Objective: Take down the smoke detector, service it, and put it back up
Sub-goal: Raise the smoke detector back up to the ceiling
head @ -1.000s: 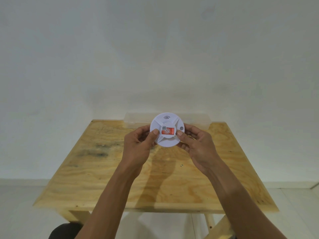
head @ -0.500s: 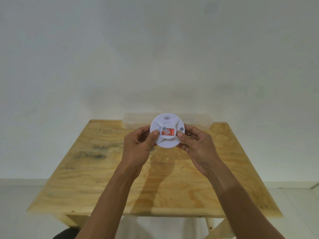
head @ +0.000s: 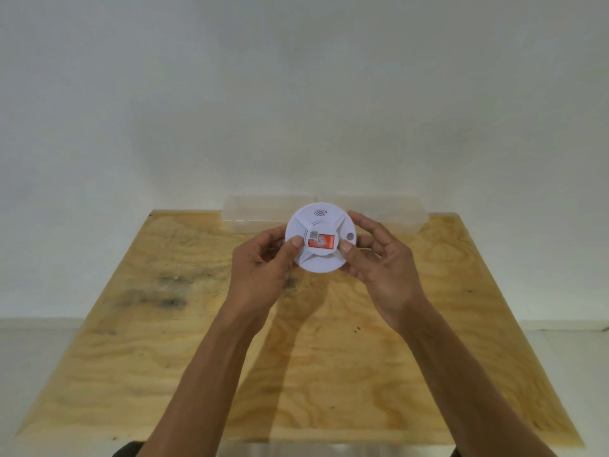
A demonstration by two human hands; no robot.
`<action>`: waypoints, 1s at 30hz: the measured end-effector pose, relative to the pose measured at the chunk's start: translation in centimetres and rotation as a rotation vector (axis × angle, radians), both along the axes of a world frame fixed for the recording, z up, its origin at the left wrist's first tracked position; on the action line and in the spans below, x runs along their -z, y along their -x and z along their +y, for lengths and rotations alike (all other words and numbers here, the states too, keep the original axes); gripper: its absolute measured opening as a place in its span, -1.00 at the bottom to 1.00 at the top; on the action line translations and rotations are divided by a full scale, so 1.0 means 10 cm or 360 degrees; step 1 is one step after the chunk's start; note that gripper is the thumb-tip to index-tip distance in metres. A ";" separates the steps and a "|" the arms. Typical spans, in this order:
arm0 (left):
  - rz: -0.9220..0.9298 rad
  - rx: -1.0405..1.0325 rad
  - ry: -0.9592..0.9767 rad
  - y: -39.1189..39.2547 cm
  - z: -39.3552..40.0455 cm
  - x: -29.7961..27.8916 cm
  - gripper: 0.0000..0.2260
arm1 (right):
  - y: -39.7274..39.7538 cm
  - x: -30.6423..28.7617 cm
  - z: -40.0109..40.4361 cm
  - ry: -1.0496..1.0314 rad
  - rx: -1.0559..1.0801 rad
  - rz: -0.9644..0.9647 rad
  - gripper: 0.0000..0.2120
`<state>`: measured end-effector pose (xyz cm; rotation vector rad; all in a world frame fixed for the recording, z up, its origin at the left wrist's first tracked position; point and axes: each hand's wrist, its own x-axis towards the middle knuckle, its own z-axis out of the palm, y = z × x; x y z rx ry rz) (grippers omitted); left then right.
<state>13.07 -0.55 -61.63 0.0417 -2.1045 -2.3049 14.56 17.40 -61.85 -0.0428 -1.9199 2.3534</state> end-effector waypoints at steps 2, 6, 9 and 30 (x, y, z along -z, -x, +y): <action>-0.0008 0.0013 0.0022 0.10 0.04 -0.10 -0.81 | 0.06 -0.08 0.03 -0.0022 0.0018 -0.0011 -0.56; -0.0015 0.0032 0.0049 0.21 0.12 -0.53 -0.81 | 0.15 -0.50 0.10 -0.0101 0.0043 -0.0021 -0.55; -0.0023 0.0009 0.0024 0.23 0.15 -1.06 -0.77 | 0.18 -1.01 0.14 -0.0149 0.0073 -0.0021 -0.56; 0.0763 -0.0068 0.0025 0.32 0.47 -4.58 -0.66 | 0.43 -4.52 0.50 -0.0215 0.0147 0.0699 -0.62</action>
